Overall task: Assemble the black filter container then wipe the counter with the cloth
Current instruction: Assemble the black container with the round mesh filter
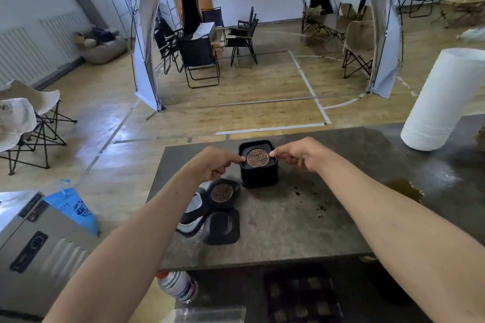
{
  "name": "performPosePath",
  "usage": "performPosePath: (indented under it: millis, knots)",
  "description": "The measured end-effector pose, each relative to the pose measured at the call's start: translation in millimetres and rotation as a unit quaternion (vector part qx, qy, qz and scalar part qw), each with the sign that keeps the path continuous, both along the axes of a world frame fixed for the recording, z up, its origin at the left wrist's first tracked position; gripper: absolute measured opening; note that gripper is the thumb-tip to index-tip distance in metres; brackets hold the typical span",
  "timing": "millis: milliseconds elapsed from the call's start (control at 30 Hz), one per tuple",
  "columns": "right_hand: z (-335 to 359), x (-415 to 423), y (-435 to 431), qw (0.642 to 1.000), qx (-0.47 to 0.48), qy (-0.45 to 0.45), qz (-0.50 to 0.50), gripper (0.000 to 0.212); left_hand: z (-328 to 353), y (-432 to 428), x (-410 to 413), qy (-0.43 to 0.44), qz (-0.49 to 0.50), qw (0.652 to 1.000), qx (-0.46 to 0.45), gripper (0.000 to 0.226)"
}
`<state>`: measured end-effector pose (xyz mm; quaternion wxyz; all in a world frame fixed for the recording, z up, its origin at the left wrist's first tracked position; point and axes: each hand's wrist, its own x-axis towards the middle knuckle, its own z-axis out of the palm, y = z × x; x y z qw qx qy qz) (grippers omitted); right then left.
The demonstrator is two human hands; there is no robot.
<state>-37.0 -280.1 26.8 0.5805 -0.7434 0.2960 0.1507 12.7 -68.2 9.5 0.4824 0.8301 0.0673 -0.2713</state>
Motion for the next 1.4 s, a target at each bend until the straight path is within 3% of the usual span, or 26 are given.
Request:
performPosePath:
  millis: [133,267,367,467,567,733,967,1167,1267,1400]
  knots:
    - [-9,6,-4,0.999,-0.009,0.045,0.018,0.015,-4,-3,-1,0.005,-0.014,0.999,0.029,0.031]
    - [-16,4,-2,0.999,-0.041,-0.007,-0.003,0.018,-9,-7,-1,-0.004,0.003,0.999,0.041,0.025]
    - [-20,9,0,0.996,-0.084,-0.033,0.011,0.031,-10,-7,-1,-0.005,0.012,0.999,0.036,0.029]
    - [-23,10,-2,0.992,-0.108,-0.050,0.028,0.028,-8,-3,-4,-0.023,0.008,0.998,0.052,0.036]
    - [-14,-2,-5,0.982,-0.161,-0.088,0.038,0.014,-3,13,-9,-0.103,-0.012,0.990,0.097,0.035]
    - [1,-33,-3,0.955,-0.265,-0.088,0.098,0.026,0,54,-22,-0.239,-0.030,0.945,0.222,0.020]
    - [3,-73,56,0.981,-0.118,-0.047,0.145,0.021,-2,73,-45,-0.227,-0.088,0.927,0.284,0.015]
    - [-22,-77,101,0.991,0.065,-0.096,0.066,0.011,-13,75,-51,-0.236,-0.095,0.921,0.294,0.023]
    - [-26,-73,113,0.989,0.099,-0.108,0.008,0.018,-16,73,-53,-0.247,-0.087,0.912,0.316,0.027]
    - [-31,-74,125,0.986,0.106,-0.119,-0.038,0.015,-21,81,-50,-0.230,-0.052,0.927,0.291,0.022]
